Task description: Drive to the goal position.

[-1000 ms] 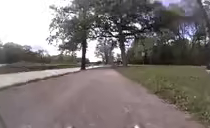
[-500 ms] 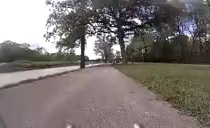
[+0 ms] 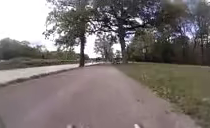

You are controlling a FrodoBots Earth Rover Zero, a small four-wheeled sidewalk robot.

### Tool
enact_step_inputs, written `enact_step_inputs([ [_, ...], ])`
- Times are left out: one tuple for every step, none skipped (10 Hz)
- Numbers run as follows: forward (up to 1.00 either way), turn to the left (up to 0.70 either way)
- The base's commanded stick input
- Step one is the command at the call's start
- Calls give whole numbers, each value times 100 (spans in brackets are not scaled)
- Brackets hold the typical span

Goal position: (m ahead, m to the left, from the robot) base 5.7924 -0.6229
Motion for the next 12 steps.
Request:
enact_step_inputs([
  [100, 37],
  [100, 31],
  [100, 26],
  [100, 20],
  [100, 15],
  [100, 9],
  [100, 4],
  [100, 0],
  [100, 0],
  [100, 0],
  [100, 0],
  [100, 0],
])
